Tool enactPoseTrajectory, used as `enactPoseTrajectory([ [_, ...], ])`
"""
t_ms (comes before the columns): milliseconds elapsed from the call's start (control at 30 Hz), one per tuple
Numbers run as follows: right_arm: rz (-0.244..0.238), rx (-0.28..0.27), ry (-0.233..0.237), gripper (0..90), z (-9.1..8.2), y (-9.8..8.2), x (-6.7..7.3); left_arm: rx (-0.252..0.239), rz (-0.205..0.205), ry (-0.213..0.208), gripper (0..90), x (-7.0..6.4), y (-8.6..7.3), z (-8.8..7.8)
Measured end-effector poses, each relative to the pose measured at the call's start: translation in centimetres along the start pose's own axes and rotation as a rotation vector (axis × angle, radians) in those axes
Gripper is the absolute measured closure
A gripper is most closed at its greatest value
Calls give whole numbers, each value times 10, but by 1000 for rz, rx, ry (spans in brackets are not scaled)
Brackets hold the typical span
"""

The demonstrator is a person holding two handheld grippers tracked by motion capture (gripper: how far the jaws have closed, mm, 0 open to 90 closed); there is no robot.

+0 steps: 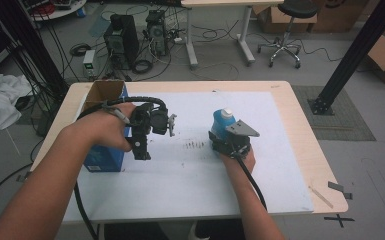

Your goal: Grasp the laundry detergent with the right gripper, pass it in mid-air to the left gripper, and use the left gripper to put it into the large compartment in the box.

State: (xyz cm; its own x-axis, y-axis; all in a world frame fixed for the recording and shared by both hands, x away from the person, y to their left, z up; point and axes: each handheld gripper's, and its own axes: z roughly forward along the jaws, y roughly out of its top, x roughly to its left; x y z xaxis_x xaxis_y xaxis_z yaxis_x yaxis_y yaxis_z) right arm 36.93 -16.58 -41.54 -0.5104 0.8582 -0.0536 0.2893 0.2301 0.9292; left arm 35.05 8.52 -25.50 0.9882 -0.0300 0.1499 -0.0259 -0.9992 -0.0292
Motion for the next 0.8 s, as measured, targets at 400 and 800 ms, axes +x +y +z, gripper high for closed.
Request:
enactPoseTrajectory([
  [400,-3,4,-31,427,-1,-2,-1,2,3,6,6,0,2,1],
  [800,-3,15,114,474,-3,9,-10,-13,-2,12,8,0,1,-4],
])
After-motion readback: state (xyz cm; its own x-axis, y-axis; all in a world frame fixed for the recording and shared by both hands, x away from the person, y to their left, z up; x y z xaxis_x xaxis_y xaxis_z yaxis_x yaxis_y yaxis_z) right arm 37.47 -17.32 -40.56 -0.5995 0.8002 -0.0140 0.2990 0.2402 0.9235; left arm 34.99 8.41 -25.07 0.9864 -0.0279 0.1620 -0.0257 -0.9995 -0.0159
